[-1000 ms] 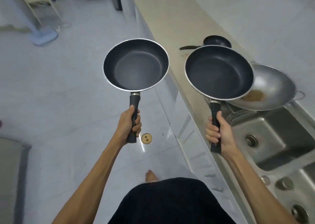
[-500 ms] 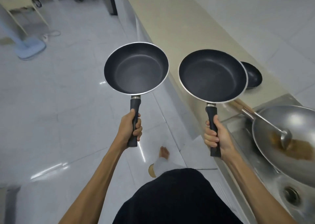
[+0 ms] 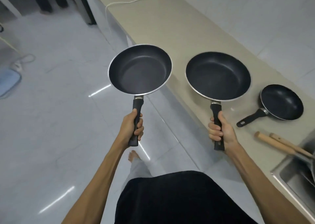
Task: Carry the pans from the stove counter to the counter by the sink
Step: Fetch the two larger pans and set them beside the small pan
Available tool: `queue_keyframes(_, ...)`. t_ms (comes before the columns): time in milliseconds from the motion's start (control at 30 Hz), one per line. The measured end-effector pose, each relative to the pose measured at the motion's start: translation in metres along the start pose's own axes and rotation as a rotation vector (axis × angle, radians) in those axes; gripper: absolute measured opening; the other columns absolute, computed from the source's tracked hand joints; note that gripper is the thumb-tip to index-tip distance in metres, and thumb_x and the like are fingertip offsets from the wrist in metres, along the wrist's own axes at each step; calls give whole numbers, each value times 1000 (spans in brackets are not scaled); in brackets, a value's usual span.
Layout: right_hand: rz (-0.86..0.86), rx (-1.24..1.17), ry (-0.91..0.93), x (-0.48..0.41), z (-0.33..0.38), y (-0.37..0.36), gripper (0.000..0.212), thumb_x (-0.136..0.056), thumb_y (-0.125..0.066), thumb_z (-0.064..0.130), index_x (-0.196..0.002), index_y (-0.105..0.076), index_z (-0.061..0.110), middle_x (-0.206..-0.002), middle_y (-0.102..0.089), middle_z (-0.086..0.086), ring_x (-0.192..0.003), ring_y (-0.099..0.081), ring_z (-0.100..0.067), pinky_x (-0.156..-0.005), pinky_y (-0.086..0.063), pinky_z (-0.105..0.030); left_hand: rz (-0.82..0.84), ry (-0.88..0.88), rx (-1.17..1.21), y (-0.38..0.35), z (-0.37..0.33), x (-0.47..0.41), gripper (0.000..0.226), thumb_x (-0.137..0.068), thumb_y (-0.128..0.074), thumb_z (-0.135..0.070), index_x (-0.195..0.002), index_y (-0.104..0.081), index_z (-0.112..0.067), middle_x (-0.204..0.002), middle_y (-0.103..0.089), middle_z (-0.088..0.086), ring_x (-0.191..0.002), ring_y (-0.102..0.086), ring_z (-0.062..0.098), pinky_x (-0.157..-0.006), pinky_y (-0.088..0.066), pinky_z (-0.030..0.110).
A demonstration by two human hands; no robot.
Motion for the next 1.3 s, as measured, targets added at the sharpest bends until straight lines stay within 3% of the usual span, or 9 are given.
queue_keyframes(167, -55, -193, 69, -58, -21, -81, 45, -98, -39, 52, -75, -52, 16, -44, -35, 8, -28, -27, -3, -24, -25, -16, 106, 65, -86, 54, -77, -81, 34, -105, -39, -39, -89, -49, -10, -54, -40, 1, -32, -32, 11, -30, -36, 22)
queue_keyframes(333, -116, -285, 180, -94, -31, -114, 44, -97, -41, 52, -76, -53, 16, -44, -36, 7, -28, -29, -4, -25, -27, -15, 239, 126, -183, 62, -130, -162, 35, -105, -39, -40, -87, -50, -12, -54, -40, 0, -32, -32, 10, -30, -36, 22)
queue_keyframes(600, -261, -394, 320, -132, 0, -94, 42, -91, -51, 55, -75, -55, 16, -46, -36, 7, -29, -29, -4, -26, -29, -16, 456, 200, -284, -14, -171, -271, 34, -107, -37, -37, -89, -50, -11, -55, -40, 0, -32, -31, 10, -29, -35, 22)
queue_keyframes(800, -340, -485, 373, -154, 41, -76, 42, -94, -46, 54, -75, -51, 16, -45, -33, 7, -28, -26, -3, -25, -26, -15, 573, 253, -367, -78, -192, -330, 35, -107, -37, -36, -88, -50, -10, -53, -40, -1, -30, -31, 8, -28, -34, 20)
queue_keyframes(933, -404, -557, 389, -164, 55, -75, 43, -97, -42, 52, -75, -49, 16, -44, -30, 7, -33, -15, -4, -25, -20, -15, 617, 295, -429, -108, -198, -358, 35, -107, -37, -36, -88, -50, -9, -52, -38, -1, -30, -31, 8, -28, -33, 20)
queue_keyframes(1300, -519, -551, 391, -182, 92, -66, 44, -98, -41, 53, -73, -46, 16, -44, -28, 8, -28, -22, -2, -30, -13, -14, 697, 342, -532, -173, -189, -409, 35, -107, -36, -36, -87, -49, -11, -51, -38, -2, -30, -30, 9, -28, -32, 19)
Point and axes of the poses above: each hand's wrist, its own x-axis away from the middle knuckle, its own y-axis out of the back of the hand, z = x × y, the point moved 1 cm from there along -x, towards the middle knuckle
